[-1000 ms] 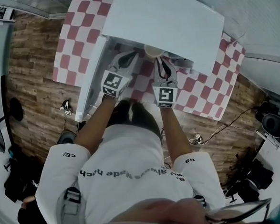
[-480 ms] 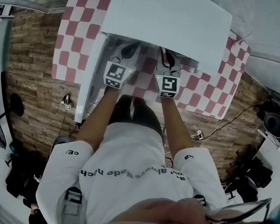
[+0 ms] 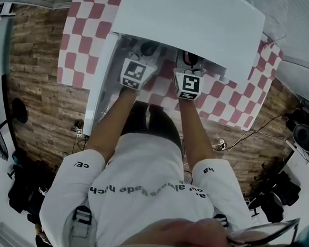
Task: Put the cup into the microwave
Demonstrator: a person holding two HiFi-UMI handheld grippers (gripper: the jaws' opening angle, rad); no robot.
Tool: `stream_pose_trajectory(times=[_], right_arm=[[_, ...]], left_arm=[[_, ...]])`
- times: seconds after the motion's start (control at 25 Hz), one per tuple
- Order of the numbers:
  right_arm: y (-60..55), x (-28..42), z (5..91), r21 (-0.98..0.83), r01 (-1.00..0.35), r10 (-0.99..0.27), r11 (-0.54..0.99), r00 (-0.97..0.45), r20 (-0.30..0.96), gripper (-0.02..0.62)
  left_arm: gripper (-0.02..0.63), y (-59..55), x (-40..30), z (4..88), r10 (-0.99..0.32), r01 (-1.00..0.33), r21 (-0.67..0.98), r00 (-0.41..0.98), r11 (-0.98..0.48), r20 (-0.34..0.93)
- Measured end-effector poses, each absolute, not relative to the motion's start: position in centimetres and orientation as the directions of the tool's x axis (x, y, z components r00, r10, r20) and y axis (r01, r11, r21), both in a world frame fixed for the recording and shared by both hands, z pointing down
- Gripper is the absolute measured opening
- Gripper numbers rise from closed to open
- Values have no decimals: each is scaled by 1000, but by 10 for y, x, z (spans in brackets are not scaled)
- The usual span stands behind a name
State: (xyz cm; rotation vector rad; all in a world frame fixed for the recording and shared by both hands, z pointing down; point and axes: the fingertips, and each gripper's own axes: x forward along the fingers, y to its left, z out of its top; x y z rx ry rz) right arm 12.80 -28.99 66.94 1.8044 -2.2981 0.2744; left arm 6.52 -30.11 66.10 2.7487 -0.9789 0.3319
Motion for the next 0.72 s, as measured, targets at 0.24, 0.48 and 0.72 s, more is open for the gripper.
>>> stream_pose_trajectory(times=[0.24,0.48,0.72], right_arm=[[-299,128,676,-15,-972,-935,234,-229,270,40],[-308,127,676,1,-973,-939,233,-224,262,40],[-311,128,682,3,-972,-938,235,-225,264,41]], left_arm=[[3,-304,73,671,-582,-628,109,762,-770,284],[3,-312,74,676,-584,-629,104,761,-770,284],[3,-313,74,682,-582,-632,106,757,-768,295]])
